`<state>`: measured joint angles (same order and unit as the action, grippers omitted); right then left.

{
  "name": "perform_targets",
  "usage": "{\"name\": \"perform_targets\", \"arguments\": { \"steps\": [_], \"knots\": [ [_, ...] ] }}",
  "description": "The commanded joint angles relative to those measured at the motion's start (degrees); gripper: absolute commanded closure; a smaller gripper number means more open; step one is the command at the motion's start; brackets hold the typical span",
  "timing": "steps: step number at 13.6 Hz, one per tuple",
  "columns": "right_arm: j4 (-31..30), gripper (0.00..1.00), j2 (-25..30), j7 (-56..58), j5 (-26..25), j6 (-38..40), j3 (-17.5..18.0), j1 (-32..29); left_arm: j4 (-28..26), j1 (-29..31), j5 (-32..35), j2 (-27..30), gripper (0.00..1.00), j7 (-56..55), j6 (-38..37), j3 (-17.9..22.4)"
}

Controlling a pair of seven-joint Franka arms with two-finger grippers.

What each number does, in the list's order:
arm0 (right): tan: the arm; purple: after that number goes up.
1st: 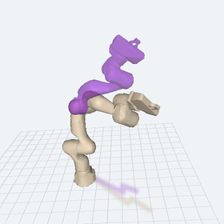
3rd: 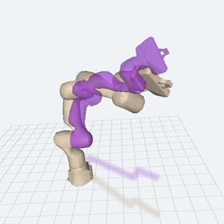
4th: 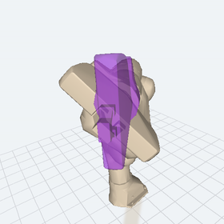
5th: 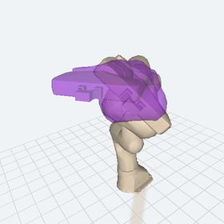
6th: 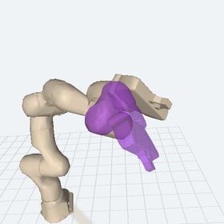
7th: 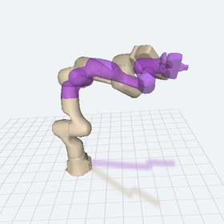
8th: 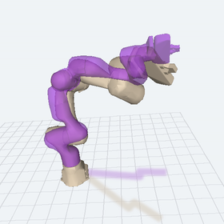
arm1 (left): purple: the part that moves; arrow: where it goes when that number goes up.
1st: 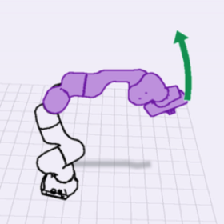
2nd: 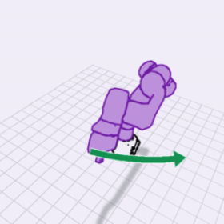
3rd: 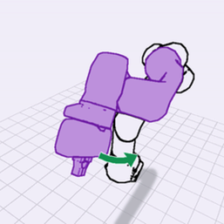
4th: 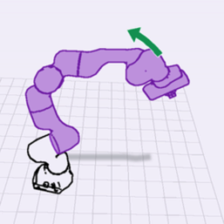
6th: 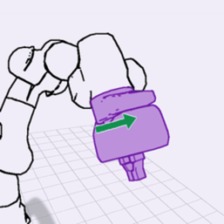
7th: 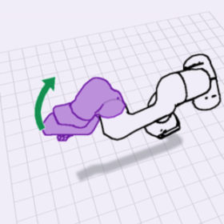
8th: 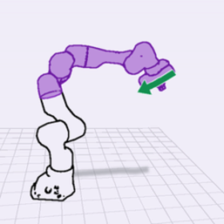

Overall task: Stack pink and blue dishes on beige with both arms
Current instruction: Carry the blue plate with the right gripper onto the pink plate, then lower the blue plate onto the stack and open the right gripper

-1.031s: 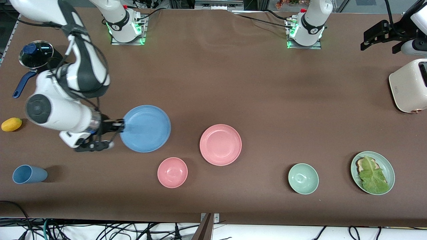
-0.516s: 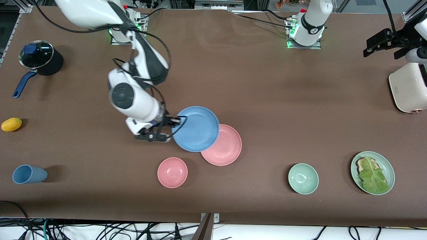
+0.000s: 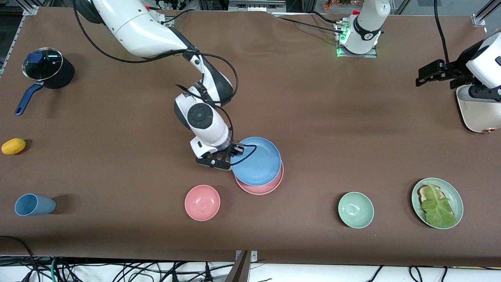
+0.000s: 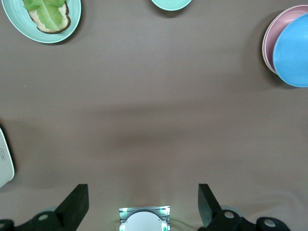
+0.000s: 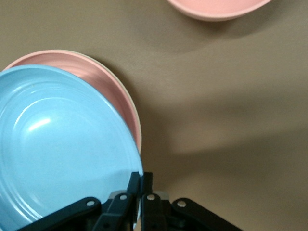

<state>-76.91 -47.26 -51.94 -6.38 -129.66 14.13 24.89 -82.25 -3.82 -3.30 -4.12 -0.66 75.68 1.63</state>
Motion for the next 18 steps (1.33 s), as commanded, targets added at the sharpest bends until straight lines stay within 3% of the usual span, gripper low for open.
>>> {"name": "perform_targets", "arguments": {
  "steps": [1, 11, 14, 16, 18],
  "knots": [
    [4.8, 1.00, -2.9, -1.2, -1.1, 0.5, -0.8, 0.7, 1.7, -0.2, 1.0, -0.2, 0.00, 1.2, -0.4, 0.0],
    [4.9, 0.98, -4.2, -2.1, -1.1, -2.3, -1.2, 1.3, 1.4, 0.2, 0.8, 0.7, 0.00, 1.4, -0.6, -0.1],
    [4.8, 0.62, -4.3, -1.6, -1.2, -2.2, -1.3, 1.3, 1.1, 0.0, 0.8, 1.6, 0.00, 1.6, -0.6, -0.2],
    [4.9, 0.50, -4.1, -1.3, -1.2, -1.7, -1.4, 1.1, 1.0, -0.1, 0.8, 1.8, 0.00, 1.7, -0.6, -0.9],
    [5.1, 0.44, -3.1, -0.9, -1.8, 1.8, -2.7, 1.1, 0.9, -0.1, 0.8, 2.0, 0.00, 1.6, -0.7, -1.0]
  ]
}}
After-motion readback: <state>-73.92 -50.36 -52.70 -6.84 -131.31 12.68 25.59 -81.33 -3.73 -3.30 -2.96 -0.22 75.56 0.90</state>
